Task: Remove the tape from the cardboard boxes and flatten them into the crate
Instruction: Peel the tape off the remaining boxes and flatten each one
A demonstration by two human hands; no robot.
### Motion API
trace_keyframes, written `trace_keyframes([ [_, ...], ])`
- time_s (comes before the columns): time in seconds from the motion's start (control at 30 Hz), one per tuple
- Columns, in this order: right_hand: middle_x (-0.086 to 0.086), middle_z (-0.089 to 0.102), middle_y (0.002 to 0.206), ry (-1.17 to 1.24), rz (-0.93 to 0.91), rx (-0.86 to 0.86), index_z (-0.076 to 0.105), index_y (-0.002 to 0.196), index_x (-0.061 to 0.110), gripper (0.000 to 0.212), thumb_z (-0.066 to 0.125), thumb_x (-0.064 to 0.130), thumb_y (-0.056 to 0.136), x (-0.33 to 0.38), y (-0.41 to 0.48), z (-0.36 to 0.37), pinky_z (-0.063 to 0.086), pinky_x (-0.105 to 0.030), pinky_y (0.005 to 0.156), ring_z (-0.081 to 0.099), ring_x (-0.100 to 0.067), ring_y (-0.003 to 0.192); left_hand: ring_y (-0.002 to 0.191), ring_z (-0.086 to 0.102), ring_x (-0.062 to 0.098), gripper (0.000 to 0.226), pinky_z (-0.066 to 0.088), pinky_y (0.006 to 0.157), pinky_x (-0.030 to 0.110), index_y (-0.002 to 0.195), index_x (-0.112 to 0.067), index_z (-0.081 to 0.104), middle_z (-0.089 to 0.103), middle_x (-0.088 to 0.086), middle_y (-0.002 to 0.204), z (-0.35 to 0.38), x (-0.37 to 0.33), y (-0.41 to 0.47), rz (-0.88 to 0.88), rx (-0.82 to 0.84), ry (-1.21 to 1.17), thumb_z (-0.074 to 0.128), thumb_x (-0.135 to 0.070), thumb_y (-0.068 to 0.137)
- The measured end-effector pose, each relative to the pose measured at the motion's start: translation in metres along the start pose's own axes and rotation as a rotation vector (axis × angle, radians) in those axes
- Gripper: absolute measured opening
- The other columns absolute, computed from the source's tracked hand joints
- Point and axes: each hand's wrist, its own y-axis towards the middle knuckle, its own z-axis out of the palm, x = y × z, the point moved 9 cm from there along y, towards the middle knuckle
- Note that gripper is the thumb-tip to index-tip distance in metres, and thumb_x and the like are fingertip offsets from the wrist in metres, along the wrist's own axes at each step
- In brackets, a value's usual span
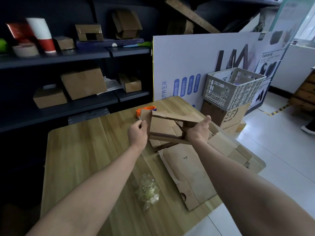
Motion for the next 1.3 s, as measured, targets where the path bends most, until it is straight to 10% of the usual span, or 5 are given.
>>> trace_keyframes([
  [0.27,-0.003,0.052,0.088,-0.040,-0.118,0.030,0.033,0.127,0.014,0.063,0.071,0.018,0.077,0.019,-0.002,0.005,0.041,-0.032,0.068,0.060,-0.032,0.094,0.054,0.038,0.015,0.036,0.029,0.049,0.026,0.064,-0.012,0.046,0.042,-0.001,0.056,-0.016,0.011,0.008,-0.076,-0.095,0.043,0.043,-0.019,0.099],
  [0.47,-0.008,0.060,0.093,-0.008,-0.230,0.164,0.058,0.110,0.006,0.022,0.052,0.014,0.090,0.042,-0.005,0.017,0.044,-0.032,0.071,0.060,-0.026,0.087,0.126,0.048,0.024,0.040,0.035,0.096,0.025,0.137,-0.010,0.047,0.053,0.007,0.136,-0.016,0.041,0.014,-0.345,-0.058,-0.010,0.042,-0.025,0.100],
  [0.77,-0.011,0.059,0.085,0.117,-0.228,0.166,0.057,0.093,0.007,0.011,0.047,0.010,0.090,0.052,-0.001,0.013,0.039,-0.023,0.059,0.054,-0.022,0.072,0.114,0.052,0.037,0.085,0.049,0.093,0.052,0.130,-0.017,0.031,0.048,0.014,0.126,-0.004,0.077,-0.018,-0.929,-0.264,-0.559,0.069,-0.062,0.069],
  [1.0,-0.003,0.058,0.084,0.211,-0.076,0.373,0.060,0.104,0.014,0.020,0.050,0.008,0.088,0.026,-0.002,0.034,0.045,-0.027,0.058,0.055,-0.020,0.076,0.115,0.051,0.043,0.107,0.038,0.092,0.069,0.144,-0.033,0.011,0.038,0.012,0.140,0.016,0.073,-0.016,-0.948,-0.264,-0.808,0.063,-0.076,0.062],
  [1.3,-0.007,0.064,0.096,0.712,0.312,0.260,0.059,0.108,0.018,0.025,0.050,0.002,0.092,-0.019,0.016,0.023,0.055,-0.039,0.067,0.063,-0.026,0.084,0.117,0.043,0.045,0.087,0.036,0.093,0.057,0.126,-0.017,0.053,0.039,0.021,0.138,-0.001,0.109,-0.040,-1.136,0.416,-0.089,0.078,-0.058,0.054],
])
